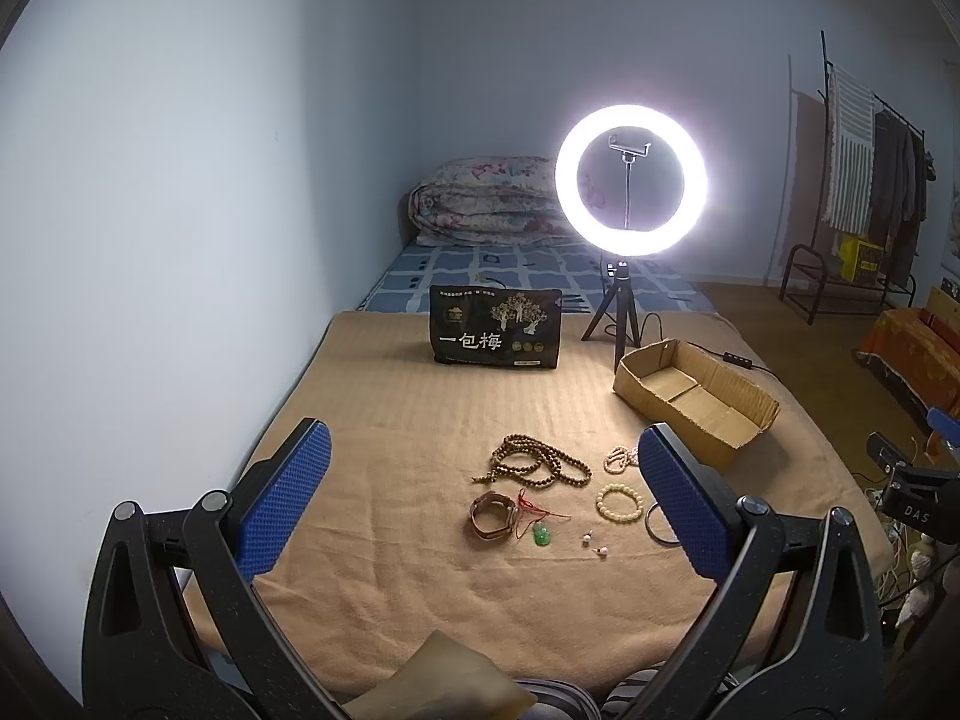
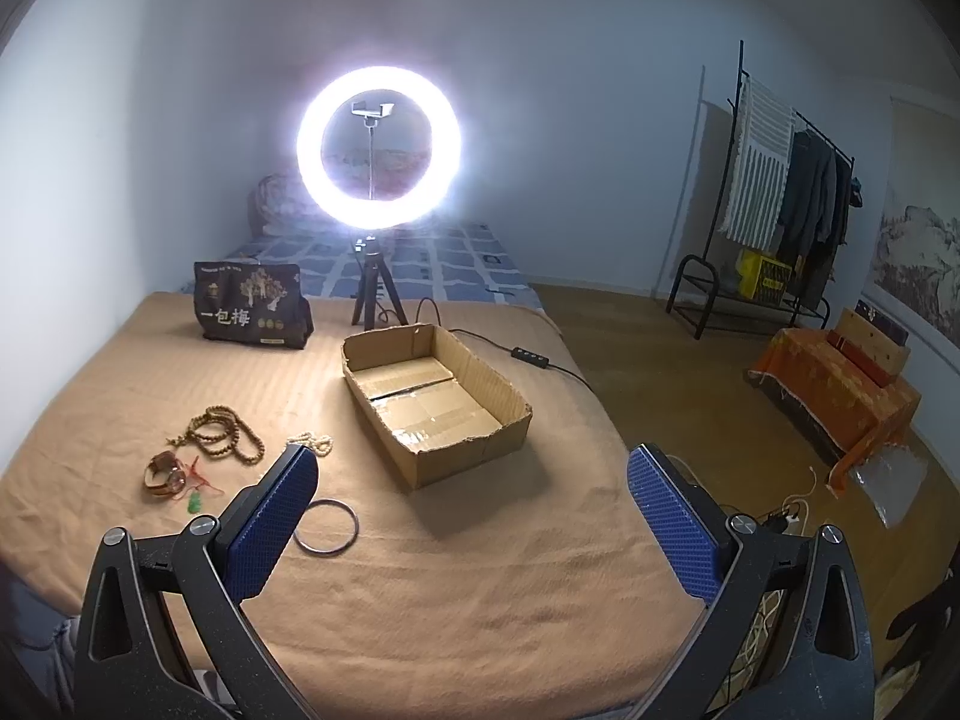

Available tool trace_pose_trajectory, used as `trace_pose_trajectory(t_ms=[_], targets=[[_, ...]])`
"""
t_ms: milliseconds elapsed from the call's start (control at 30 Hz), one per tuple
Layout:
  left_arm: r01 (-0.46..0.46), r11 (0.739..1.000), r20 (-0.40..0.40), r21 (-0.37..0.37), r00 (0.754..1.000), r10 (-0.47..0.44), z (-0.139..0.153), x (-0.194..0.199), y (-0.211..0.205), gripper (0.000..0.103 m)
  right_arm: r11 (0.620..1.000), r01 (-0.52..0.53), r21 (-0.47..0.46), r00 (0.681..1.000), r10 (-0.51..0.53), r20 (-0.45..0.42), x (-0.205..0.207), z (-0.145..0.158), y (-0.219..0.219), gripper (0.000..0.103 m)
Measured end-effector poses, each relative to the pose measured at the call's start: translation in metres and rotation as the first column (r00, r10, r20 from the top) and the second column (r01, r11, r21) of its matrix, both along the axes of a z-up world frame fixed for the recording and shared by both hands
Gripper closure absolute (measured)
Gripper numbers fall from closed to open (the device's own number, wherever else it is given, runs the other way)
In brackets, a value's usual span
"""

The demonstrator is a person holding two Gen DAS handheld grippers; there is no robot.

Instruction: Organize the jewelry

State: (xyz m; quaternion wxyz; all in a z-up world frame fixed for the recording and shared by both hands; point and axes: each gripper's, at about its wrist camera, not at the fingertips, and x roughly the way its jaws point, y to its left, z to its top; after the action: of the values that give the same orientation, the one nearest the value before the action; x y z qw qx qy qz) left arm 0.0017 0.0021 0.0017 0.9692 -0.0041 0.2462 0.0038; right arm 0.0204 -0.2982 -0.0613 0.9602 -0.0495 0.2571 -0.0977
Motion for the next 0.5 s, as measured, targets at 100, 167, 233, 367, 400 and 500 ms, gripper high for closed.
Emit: trace_pose_trajectory(t_ms=[100, 167, 233, 367, 400, 500], targets=[[-0.001, 1.0, 0.0, 0.001, 1.0, 0.001, 0.004, 0.002, 0.001, 0.0, 1.0, 0.002, 0.001, 1.0, -0.002, -0.002, 0.001, 0.0, 0.0, 0.0], [-0.002, 1.0, -0.002, -0.001, 1.0, 0.002, 0.005, 0.004, 0.003, 0.0, 1.0, 0.003, 0.001, 1.0, -0.003, -0.004, 0.001, -0.001, 0.001, 0.0], [-0.002, 1.0, -0.004, -0.002, 1.0, 0.002, 0.006, 0.006, 0.005, 0.0, 1.0, 0.002, 0.0, 1.0, -0.002, -0.006, 0.002, -0.001, 0.001, 0.0], [0.0, 1.0, 0.003, 0.002, 1.0, -0.001, 0.003, 0.0, 0.0, 0.0, 1.0, 0.003, -0.002, 1.0, -0.003, -0.008, 0.002, -0.002, 0.002, 0.0], [0.0, 1.0, 0.003, 0.002, 1.0, 0.0, 0.003, 0.0, 0.0, 0.0, 1.0, 0.004, -0.002, 1.0, -0.004, -0.008, 0.002, -0.002, 0.001, 0.0], [0.0, 1.0, 0.004, 0.001, 1.0, 0.0, 0.003, 0.0, 0.0, 0.0, 1.0, 0.005, -0.002, 1.0, -0.005, -0.008, 0.002, -0.002, 0.001, 0.0]])
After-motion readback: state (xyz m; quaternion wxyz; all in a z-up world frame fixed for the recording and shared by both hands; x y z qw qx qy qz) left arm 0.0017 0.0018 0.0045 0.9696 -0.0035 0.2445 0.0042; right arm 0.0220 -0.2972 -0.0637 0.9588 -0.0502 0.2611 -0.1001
